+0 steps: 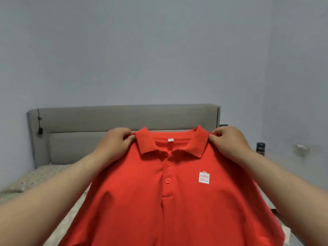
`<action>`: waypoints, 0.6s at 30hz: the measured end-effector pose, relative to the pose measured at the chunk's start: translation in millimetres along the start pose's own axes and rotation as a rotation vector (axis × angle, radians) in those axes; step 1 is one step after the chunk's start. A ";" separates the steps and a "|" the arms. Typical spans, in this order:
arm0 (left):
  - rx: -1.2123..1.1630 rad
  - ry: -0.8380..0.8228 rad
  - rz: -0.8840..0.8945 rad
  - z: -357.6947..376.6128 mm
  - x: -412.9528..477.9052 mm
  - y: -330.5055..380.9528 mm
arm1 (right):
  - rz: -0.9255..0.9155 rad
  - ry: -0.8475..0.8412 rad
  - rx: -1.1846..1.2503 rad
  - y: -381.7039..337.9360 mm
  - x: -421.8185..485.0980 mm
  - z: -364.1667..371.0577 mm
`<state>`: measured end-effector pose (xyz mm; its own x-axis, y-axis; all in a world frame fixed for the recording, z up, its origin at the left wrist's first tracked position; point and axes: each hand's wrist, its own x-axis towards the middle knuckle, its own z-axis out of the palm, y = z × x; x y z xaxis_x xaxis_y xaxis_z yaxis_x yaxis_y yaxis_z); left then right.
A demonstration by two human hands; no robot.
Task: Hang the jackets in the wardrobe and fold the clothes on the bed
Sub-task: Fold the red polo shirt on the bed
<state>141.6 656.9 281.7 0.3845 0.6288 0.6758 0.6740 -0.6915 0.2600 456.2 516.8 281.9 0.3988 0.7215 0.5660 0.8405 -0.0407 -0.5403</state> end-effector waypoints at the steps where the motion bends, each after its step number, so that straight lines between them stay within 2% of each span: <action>1: 0.010 -0.059 -0.039 35.4 -11.6 -12.1 | 0.023 -0.052 -0.052 22.3 -4.2 27.9; 5: 0.086 -0.273 -0.202 171.6 -70.7 -49.9 | 0.182 -0.209 -0.256 122.6 -38.7 136.8; 7: 0.193 -0.312 -0.316 234.1 -108.1 -59.5 | 0.377 -0.324 -0.210 174.0 -63.9 185.8; 10: 0.151 -0.451 -0.600 321.2 -156.0 -67.1 | 0.782 -0.432 0.110 237.8 -102.9 256.3; 12: -0.001 -0.478 -0.794 371.1 -172.6 -77.5 | 1.066 -0.412 0.457 266.4 -120.8 297.3; 13: -0.078 -0.441 -0.876 393.1 -175.8 -84.4 | 1.154 -0.361 0.596 278.6 -125.3 315.3; 15: -0.131 -0.336 -0.951 427.4 -169.2 -100.8 | 1.141 -0.287 0.660 301.6 -121.1 346.5; 18: -0.121 -0.191 -0.940 458.2 -123.8 -127.7 | 0.925 -0.224 0.592 317.7 -79.1 376.4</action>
<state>297.0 830.3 -151.1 -0.1755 0.9839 0.0348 0.6934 0.0985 0.7138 553.6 707.0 -168.9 0.6546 0.6941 -0.2995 -0.0761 -0.3337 -0.9396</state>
